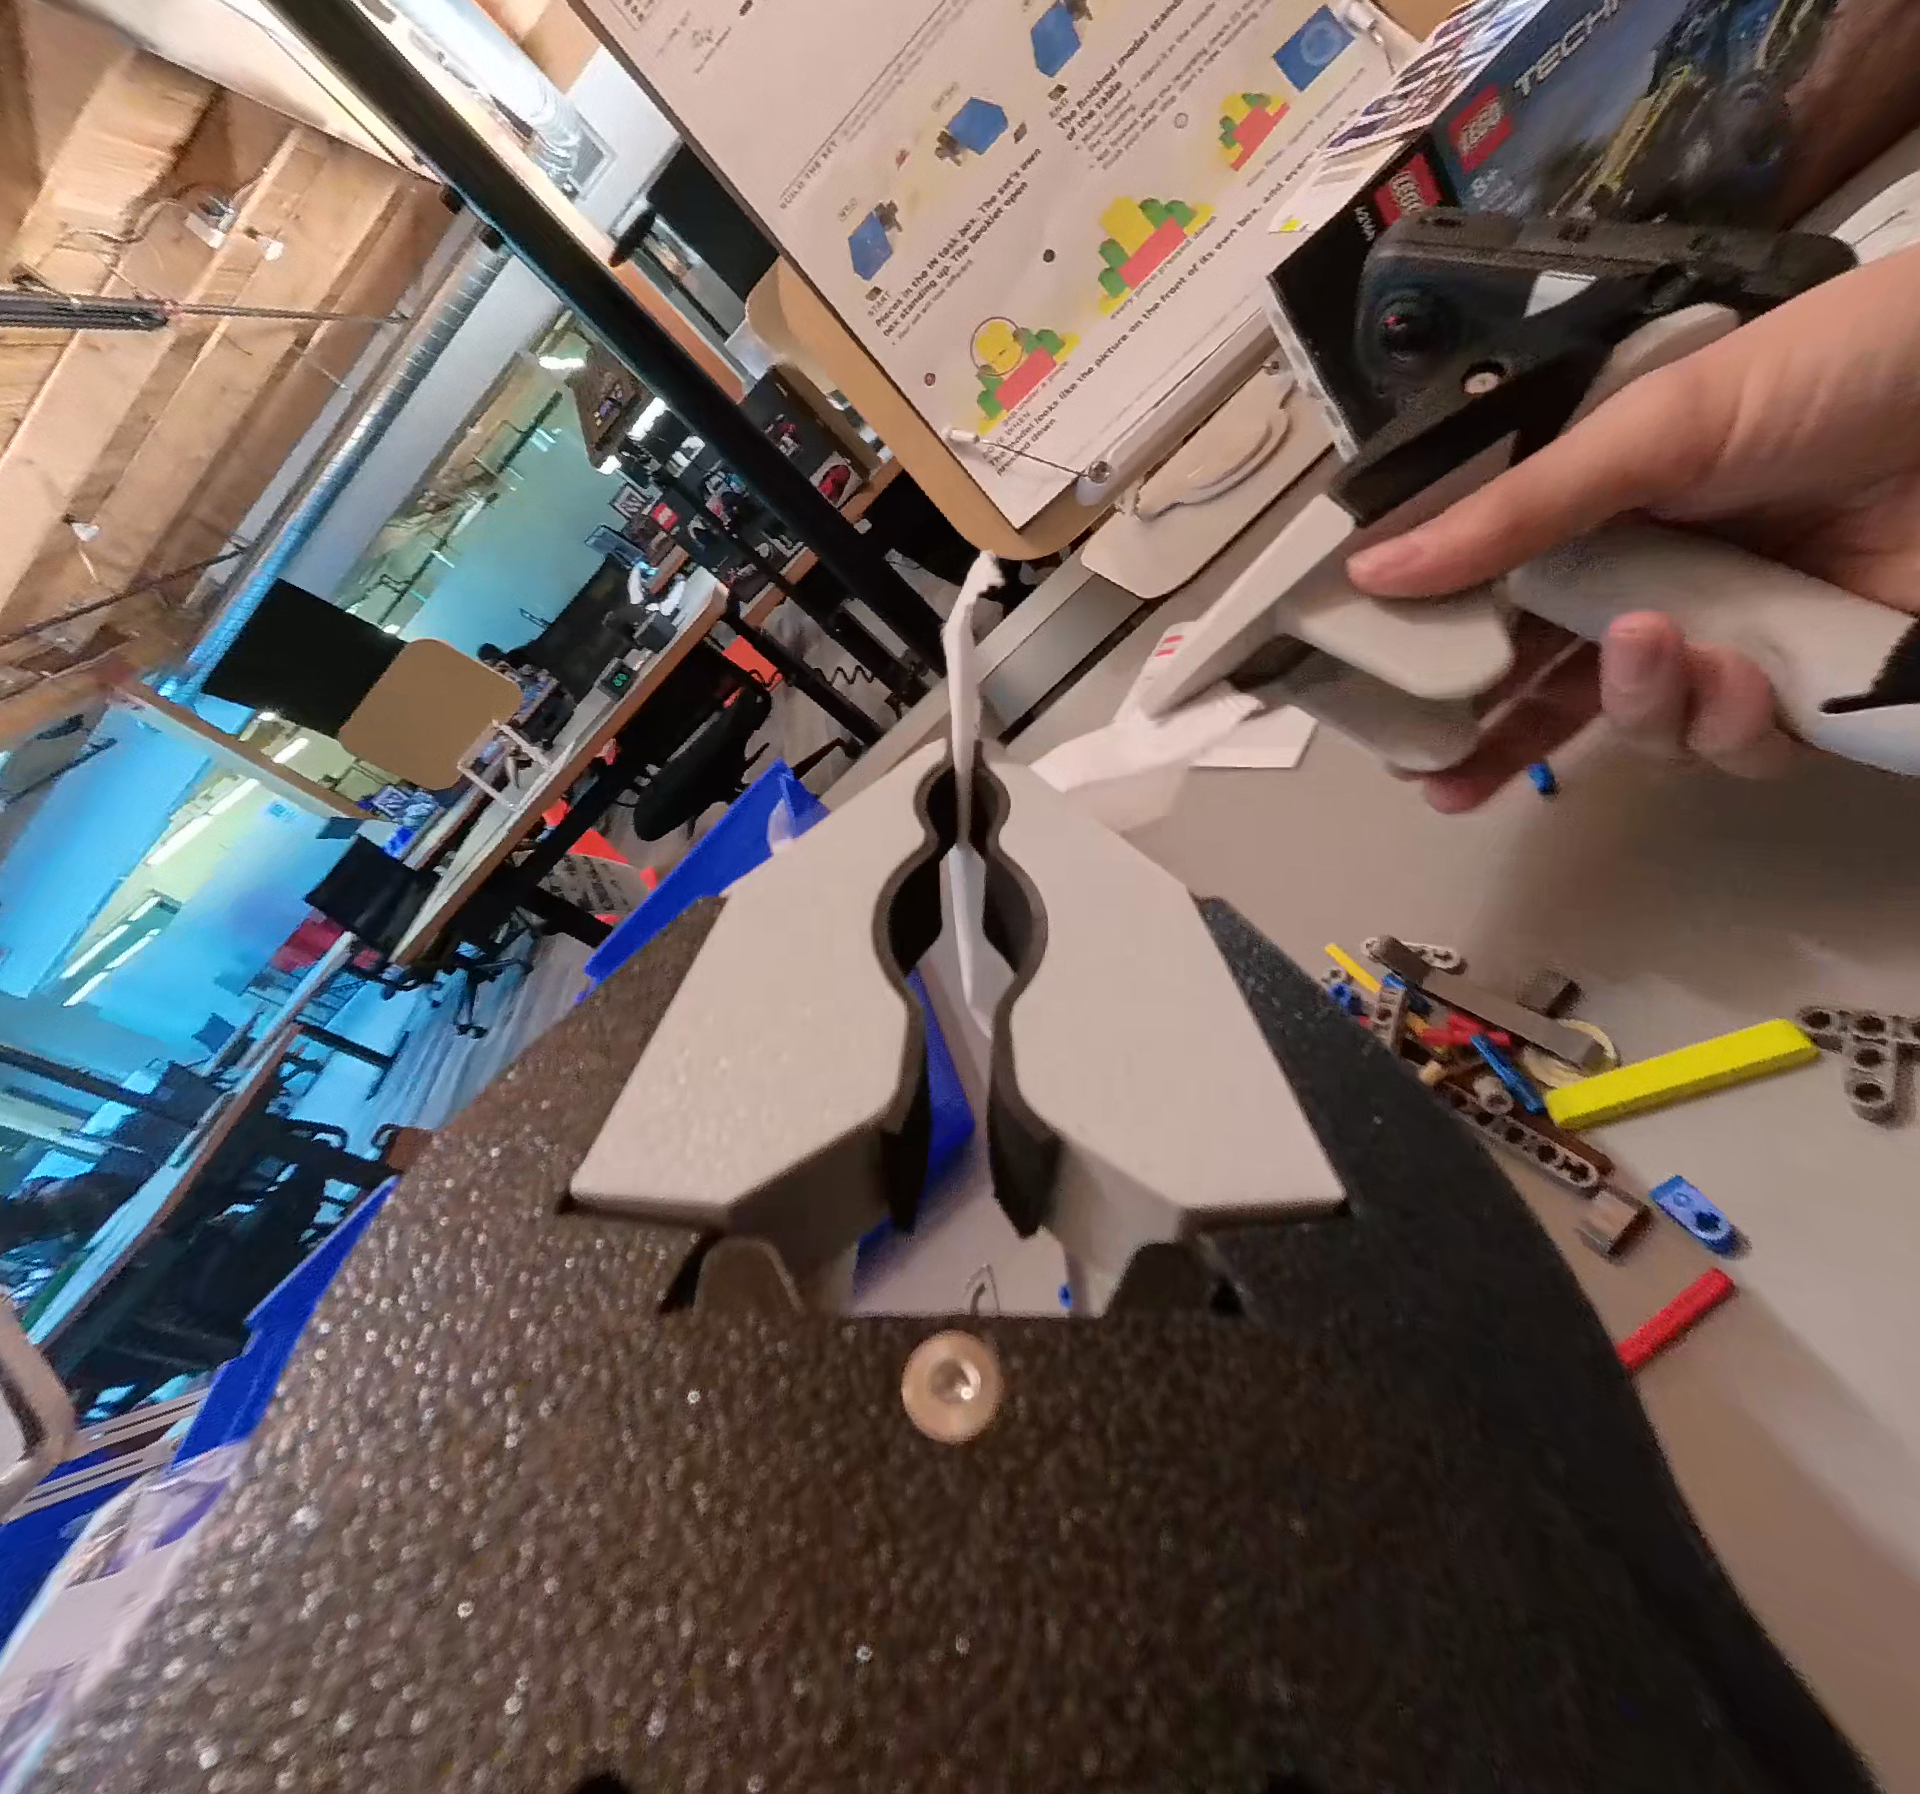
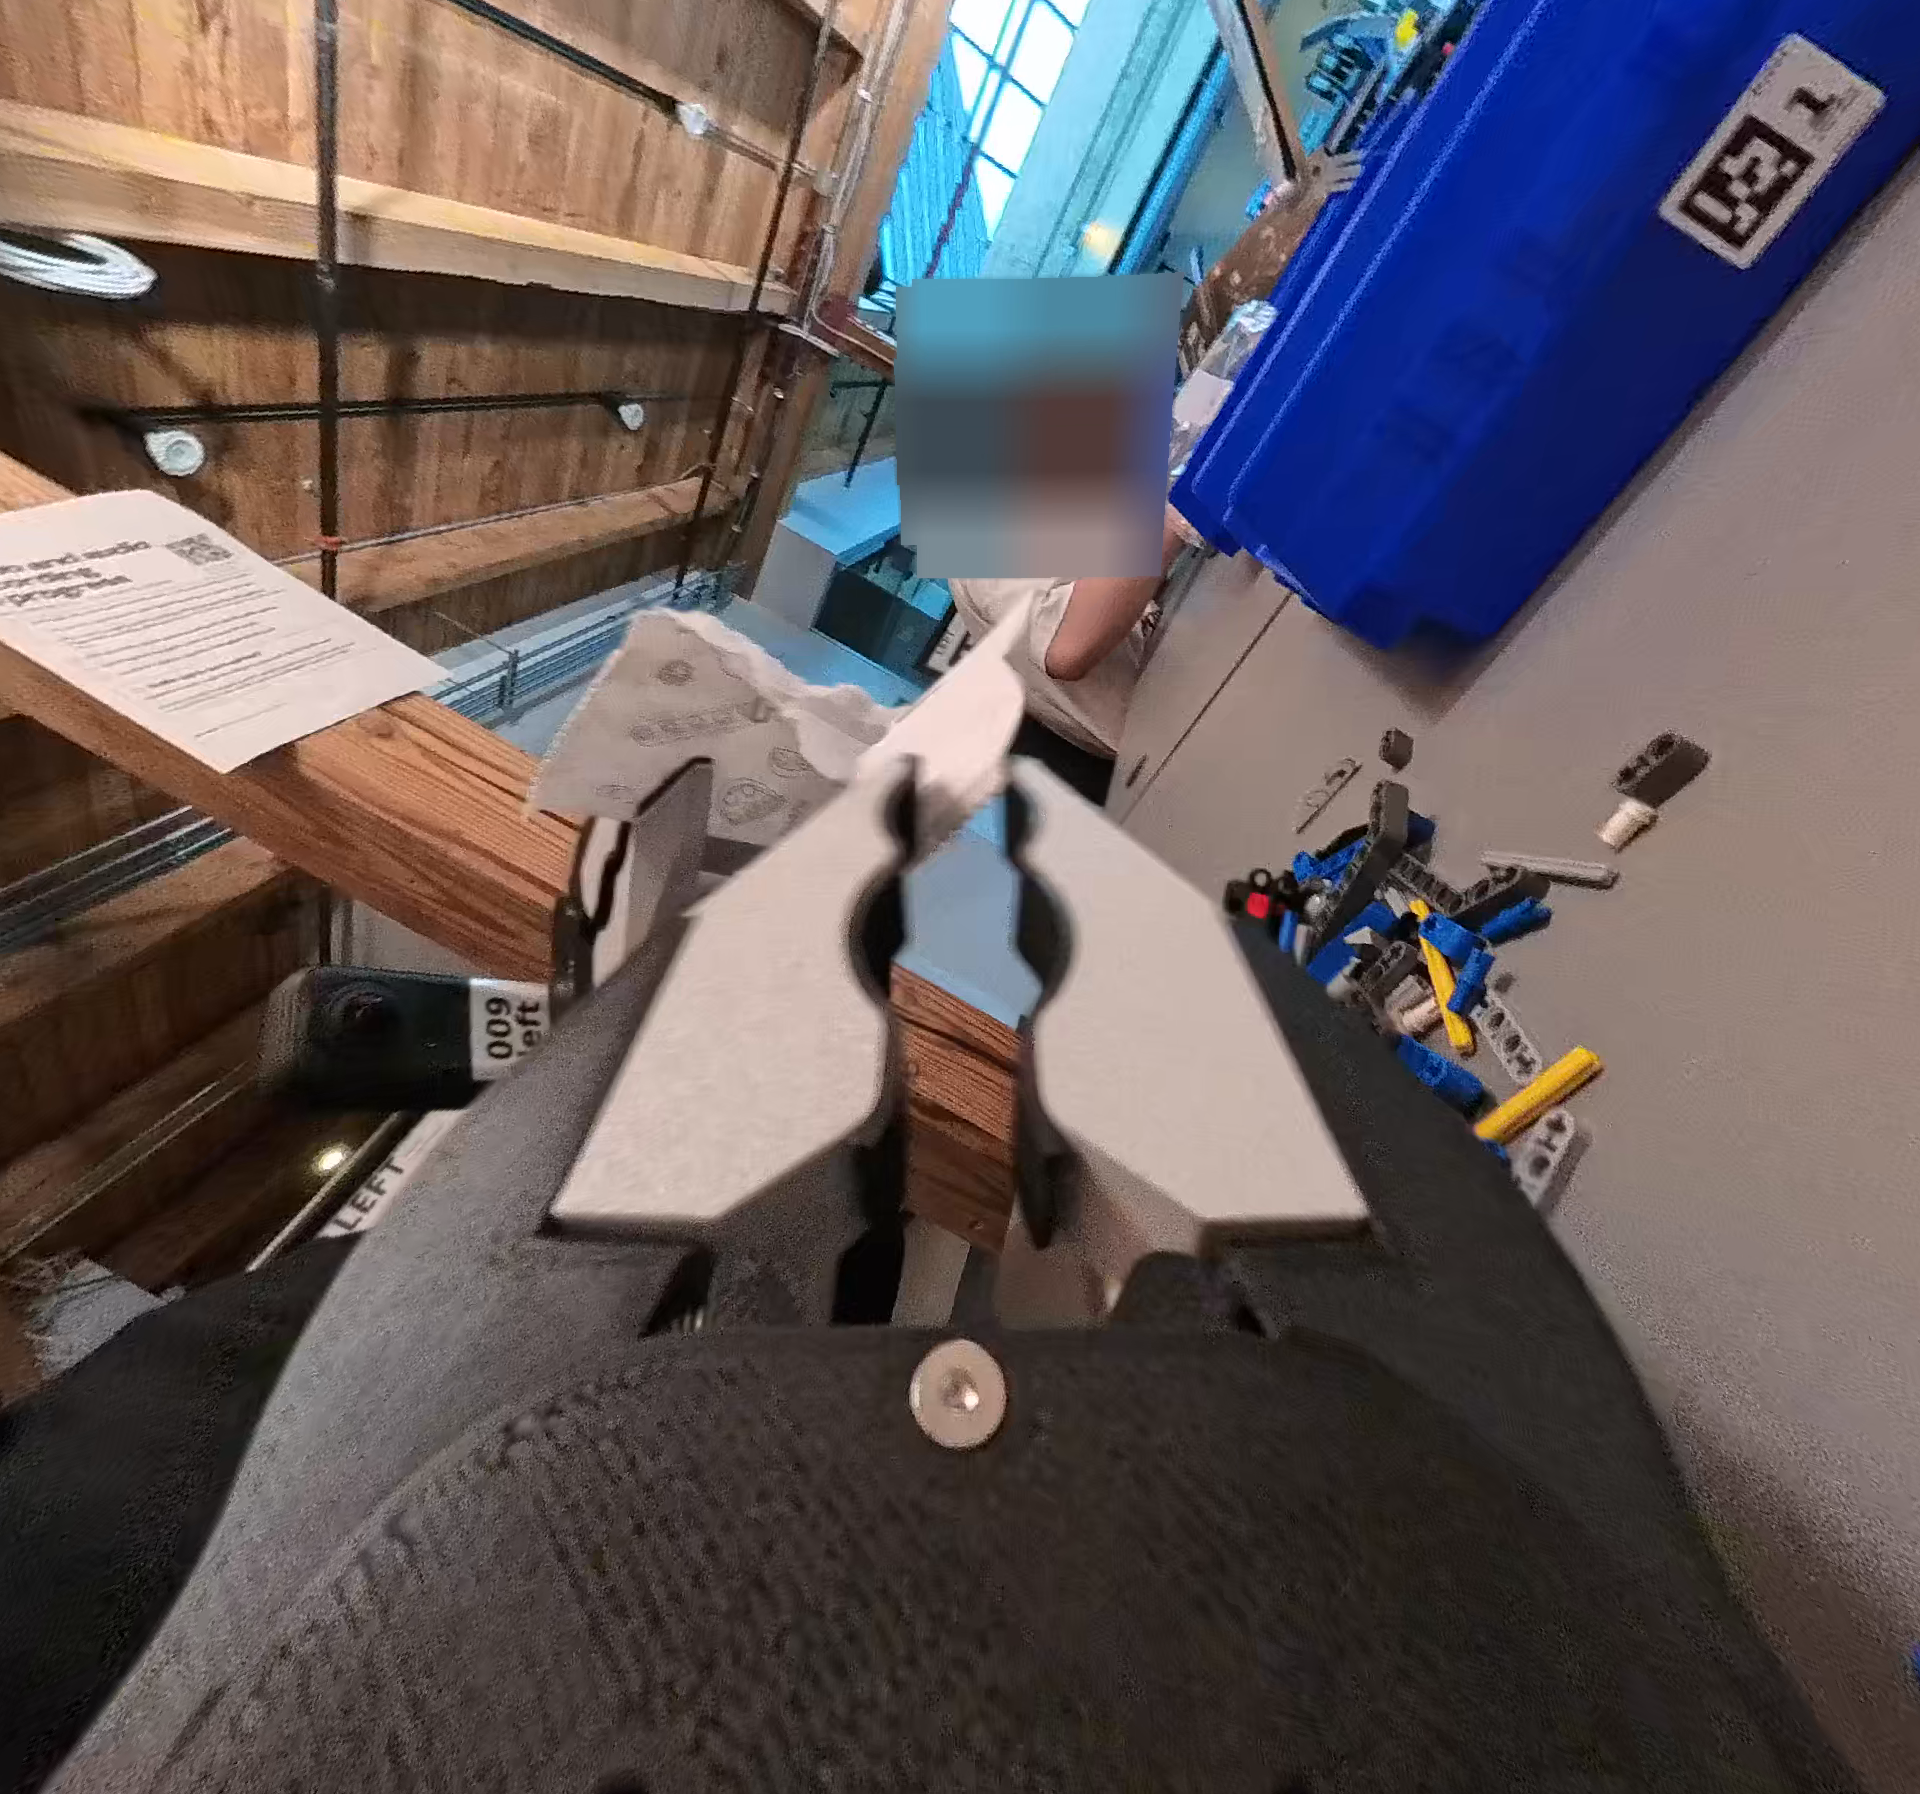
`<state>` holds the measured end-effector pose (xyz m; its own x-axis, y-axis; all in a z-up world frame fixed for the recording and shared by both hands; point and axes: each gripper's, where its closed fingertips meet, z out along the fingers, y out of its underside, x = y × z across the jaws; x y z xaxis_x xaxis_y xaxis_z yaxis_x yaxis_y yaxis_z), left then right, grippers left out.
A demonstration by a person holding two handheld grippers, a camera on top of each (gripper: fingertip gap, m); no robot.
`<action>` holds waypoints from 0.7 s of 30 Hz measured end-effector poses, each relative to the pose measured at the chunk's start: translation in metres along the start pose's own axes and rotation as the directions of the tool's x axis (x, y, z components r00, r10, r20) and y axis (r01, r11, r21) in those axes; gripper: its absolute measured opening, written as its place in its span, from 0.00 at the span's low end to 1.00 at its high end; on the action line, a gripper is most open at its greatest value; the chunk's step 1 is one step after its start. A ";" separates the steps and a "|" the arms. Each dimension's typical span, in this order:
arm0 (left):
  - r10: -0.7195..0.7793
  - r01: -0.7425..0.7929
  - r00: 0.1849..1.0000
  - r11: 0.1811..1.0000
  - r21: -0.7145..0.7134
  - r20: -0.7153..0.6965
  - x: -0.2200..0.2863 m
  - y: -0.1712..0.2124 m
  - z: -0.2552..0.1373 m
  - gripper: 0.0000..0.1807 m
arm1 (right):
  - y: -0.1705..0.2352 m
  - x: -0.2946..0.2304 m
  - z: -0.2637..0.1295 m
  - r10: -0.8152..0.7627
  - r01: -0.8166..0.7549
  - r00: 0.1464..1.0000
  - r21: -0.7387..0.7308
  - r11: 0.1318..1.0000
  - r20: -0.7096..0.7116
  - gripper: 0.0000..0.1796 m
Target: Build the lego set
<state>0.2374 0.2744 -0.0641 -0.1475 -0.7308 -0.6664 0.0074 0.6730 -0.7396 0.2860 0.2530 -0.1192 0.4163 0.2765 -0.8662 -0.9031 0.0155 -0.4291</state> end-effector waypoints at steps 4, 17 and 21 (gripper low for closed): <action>-0.163 0.162 0.983 0.987 -0.016 -0.083 0.010 0.016 0.001 0.00 | -0.002 -0.002 0.001 -0.134 0.134 0.991 0.003 0.991 -0.027 0.02; 0.529 -0.556 0.831 0.782 0.280 0.174 0.051 0.052 -0.042 0.04 | 0.037 -0.008 0.017 -0.996 0.975 0.071 -0.213 0.060 0.045 0.00; 0.622 -0.650 0.760 0.721 0.242 0.189 0.053 0.070 -0.038 0.12 | 0.022 -0.027 0.016 -0.946 0.946 0.322 -0.028 0.322 0.038 0.00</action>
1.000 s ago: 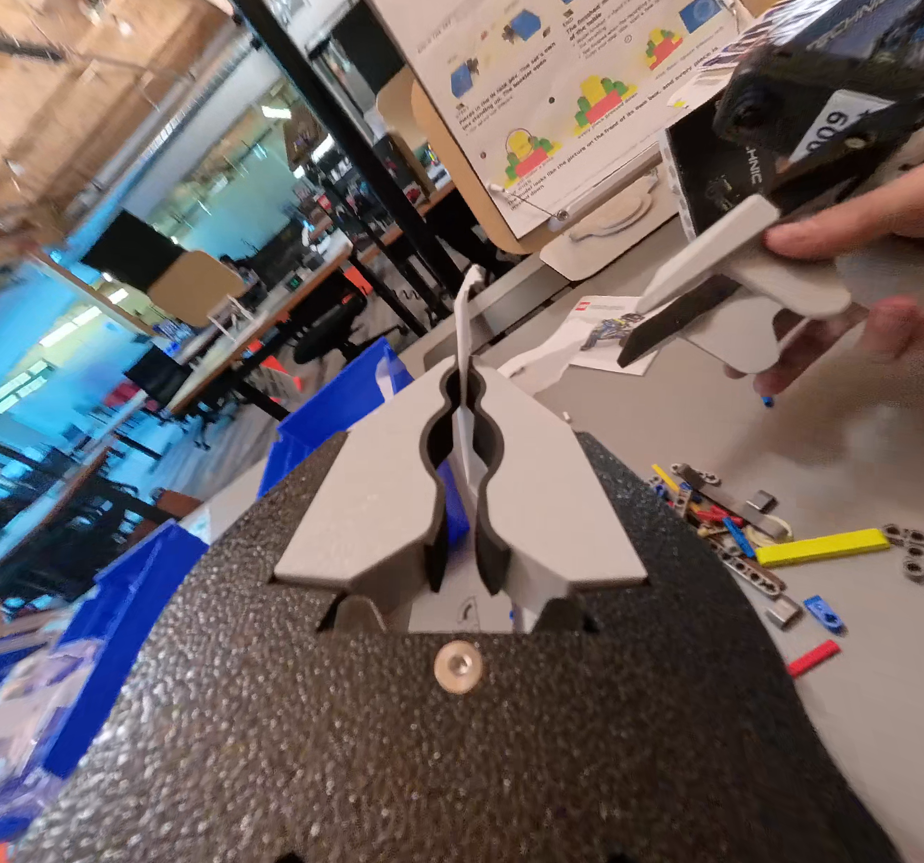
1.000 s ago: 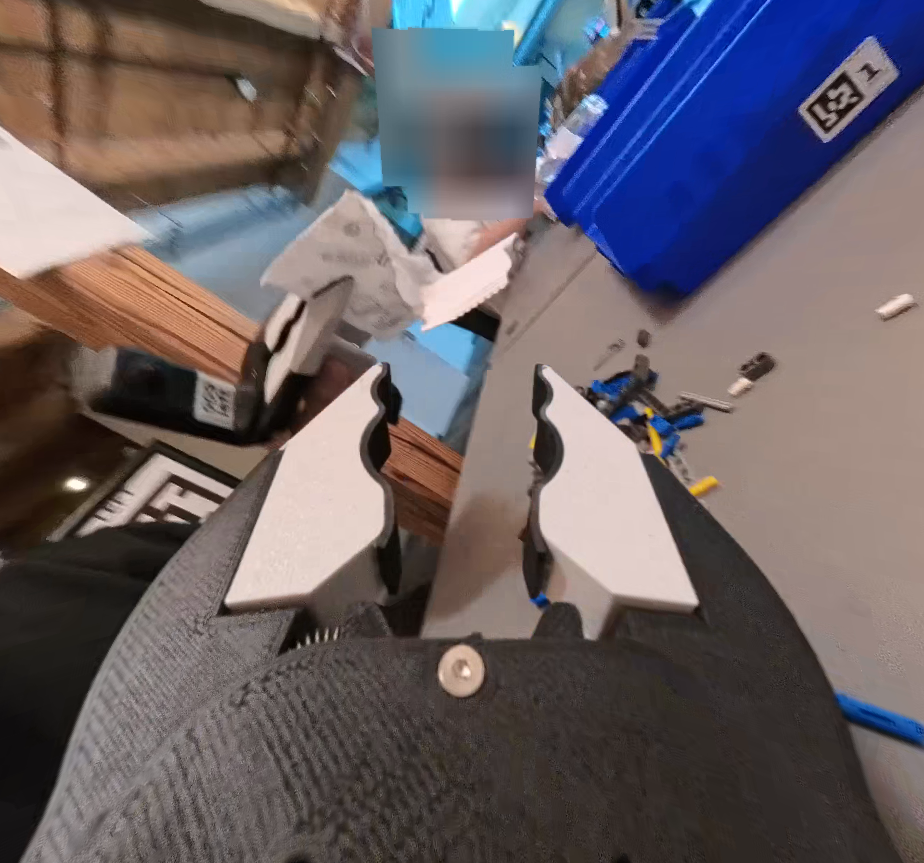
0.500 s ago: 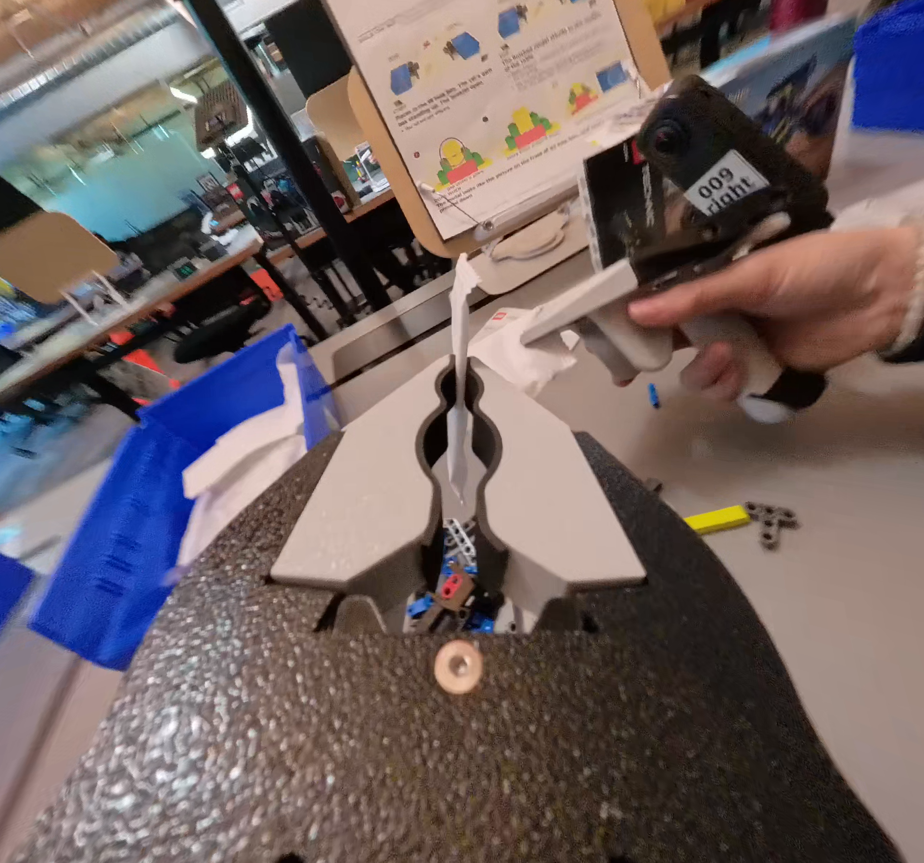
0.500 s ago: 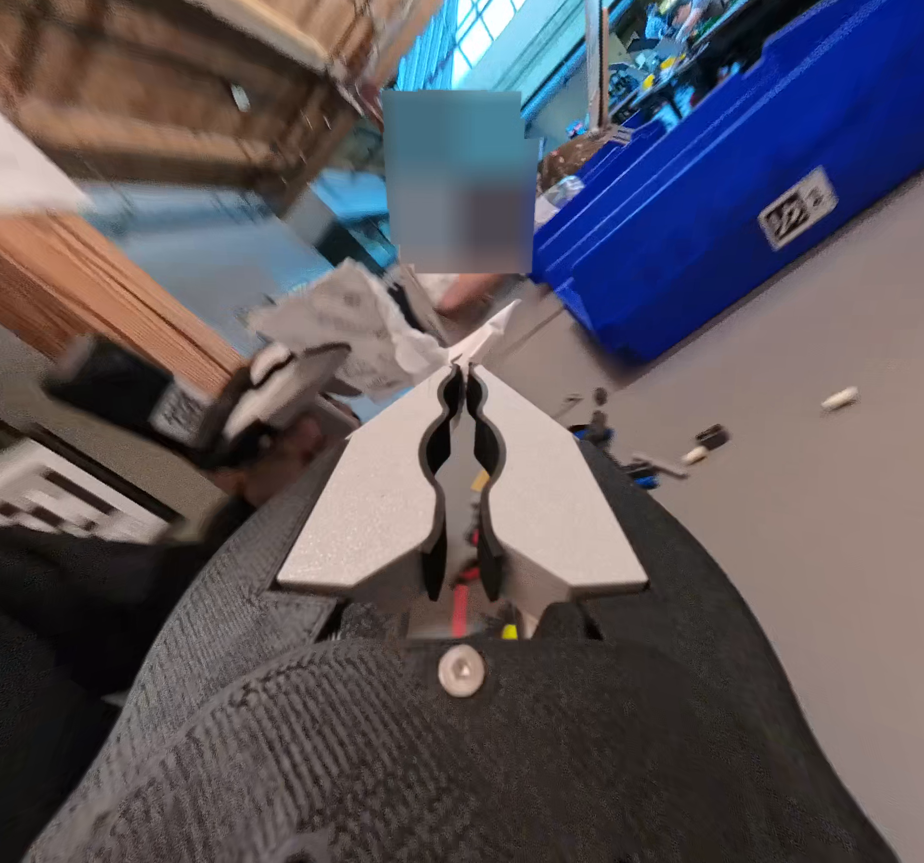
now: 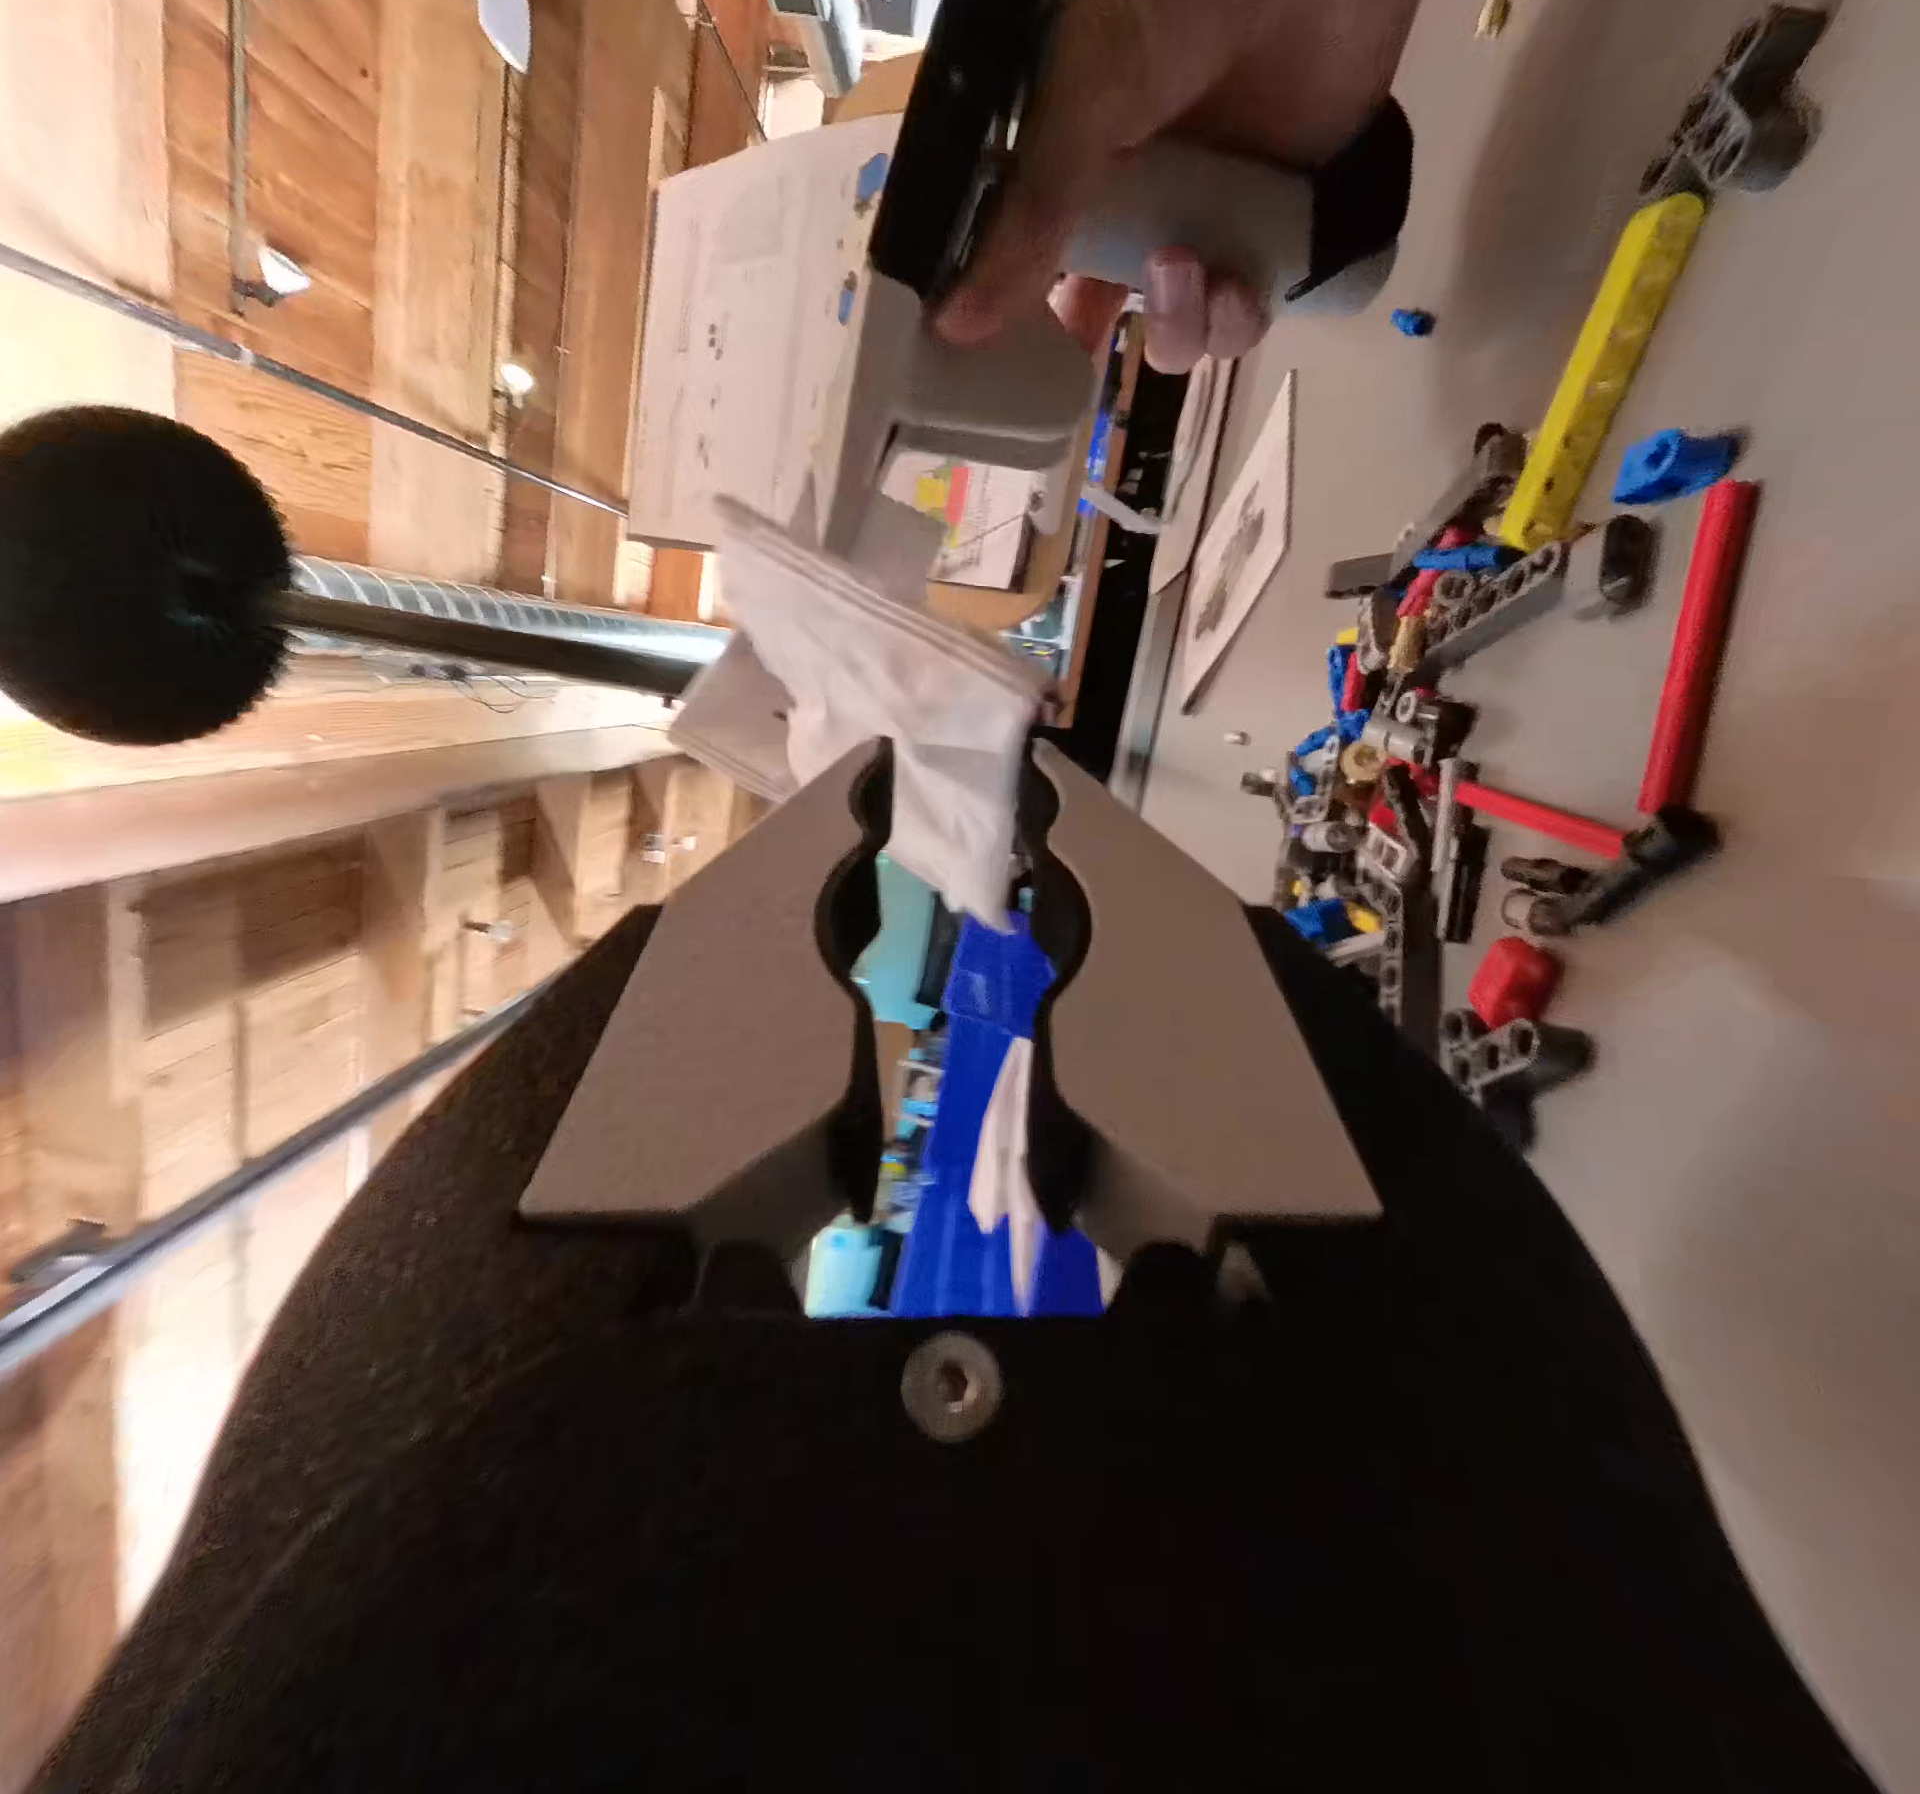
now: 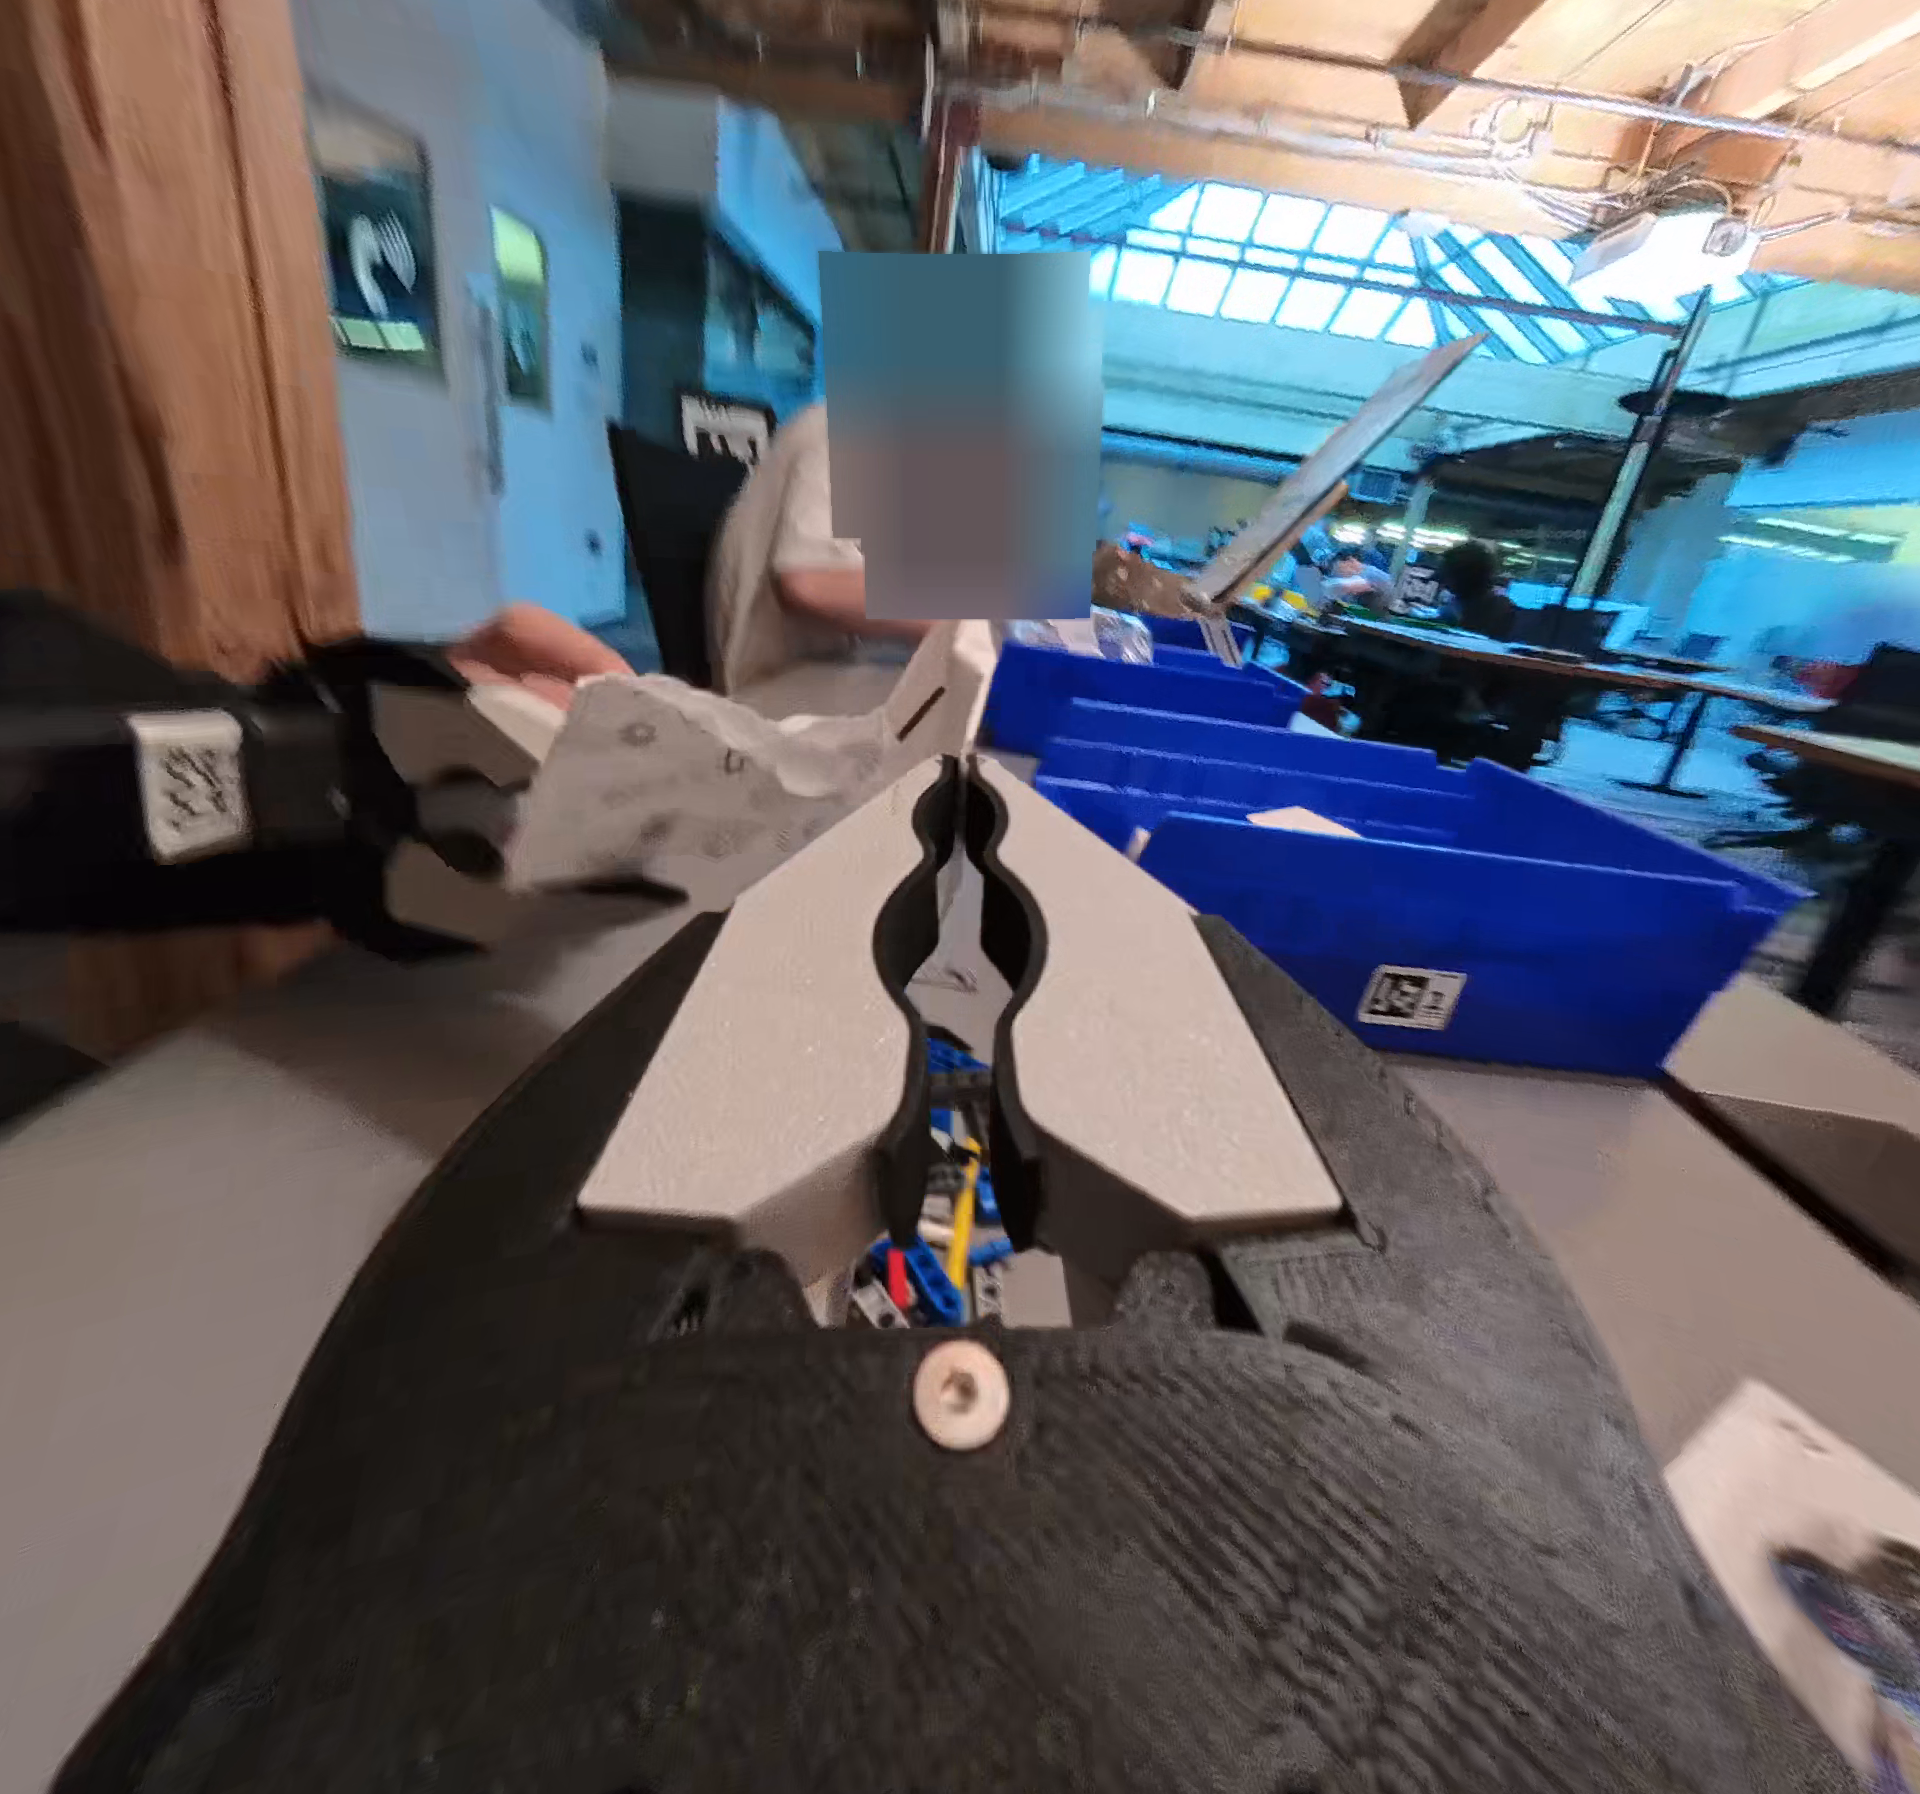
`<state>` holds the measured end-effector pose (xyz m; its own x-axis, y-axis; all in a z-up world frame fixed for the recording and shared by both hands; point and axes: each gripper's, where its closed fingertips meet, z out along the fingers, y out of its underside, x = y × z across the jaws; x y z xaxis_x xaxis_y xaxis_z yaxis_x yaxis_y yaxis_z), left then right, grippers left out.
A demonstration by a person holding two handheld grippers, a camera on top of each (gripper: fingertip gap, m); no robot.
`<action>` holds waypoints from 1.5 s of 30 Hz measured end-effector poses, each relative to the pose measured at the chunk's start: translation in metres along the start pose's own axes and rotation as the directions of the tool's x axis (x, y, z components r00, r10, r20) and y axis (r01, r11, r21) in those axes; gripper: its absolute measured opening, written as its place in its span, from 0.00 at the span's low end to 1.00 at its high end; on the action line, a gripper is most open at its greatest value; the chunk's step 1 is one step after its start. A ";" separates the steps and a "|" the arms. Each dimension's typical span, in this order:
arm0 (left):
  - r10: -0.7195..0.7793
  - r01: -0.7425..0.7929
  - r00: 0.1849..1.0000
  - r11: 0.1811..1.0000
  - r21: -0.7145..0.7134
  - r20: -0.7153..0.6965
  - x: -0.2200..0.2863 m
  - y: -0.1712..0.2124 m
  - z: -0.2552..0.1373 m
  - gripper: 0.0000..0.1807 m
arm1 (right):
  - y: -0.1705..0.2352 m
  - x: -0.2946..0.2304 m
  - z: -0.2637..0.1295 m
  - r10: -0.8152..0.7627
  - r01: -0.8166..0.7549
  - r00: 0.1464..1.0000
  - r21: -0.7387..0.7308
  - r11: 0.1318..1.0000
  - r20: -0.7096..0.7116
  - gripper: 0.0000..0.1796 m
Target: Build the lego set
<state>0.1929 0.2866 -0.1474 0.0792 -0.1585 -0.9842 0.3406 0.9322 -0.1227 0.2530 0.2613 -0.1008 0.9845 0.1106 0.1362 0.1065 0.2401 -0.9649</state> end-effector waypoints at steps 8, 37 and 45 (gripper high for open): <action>-0.780 0.779 0.583 0.616 -0.118 -0.227 -0.011 0.025 -0.002 0.26 | 0.021 0.002 -0.010 -0.133 0.136 0.990 -0.081 0.987 0.037 0.00; -0.880 0.838 0.040 0.287 -0.464 -0.472 0.022 0.042 0.023 0.00 | 0.063 -0.004 -0.002 0.000 0.025 0.997 -0.331 0.943 0.076 0.00; -0.897 0.846 -0.022 0.218 -0.487 -0.441 0.024 0.042 0.002 0.28 | 0.027 -0.007 0.002 0.232 -0.212 0.967 -0.167 0.963 0.105 0.00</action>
<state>0.2106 0.3212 -0.1765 -0.7205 -0.6893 0.0759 -0.3150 0.2279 -0.9213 0.2489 0.2686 -0.1270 0.9621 0.2639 -0.0681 -0.0833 0.0466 -0.9954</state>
